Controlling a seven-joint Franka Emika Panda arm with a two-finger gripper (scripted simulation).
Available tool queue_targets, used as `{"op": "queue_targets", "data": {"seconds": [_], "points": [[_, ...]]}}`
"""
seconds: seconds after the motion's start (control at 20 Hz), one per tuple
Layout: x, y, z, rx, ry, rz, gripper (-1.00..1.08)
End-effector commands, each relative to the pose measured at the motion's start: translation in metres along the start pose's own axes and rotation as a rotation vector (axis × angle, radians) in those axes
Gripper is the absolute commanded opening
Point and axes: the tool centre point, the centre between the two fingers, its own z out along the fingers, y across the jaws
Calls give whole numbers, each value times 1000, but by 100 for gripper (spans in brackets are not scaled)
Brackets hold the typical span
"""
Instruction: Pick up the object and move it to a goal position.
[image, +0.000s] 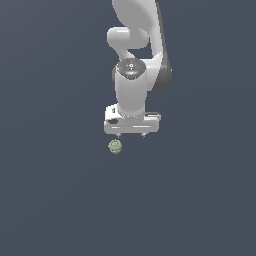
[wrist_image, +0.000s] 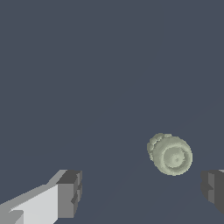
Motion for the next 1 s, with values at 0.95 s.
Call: {"op": "queue_targets", "data": {"seconds": [0.95], "points": [[2,20,-11,-14,12,40,100]]}}
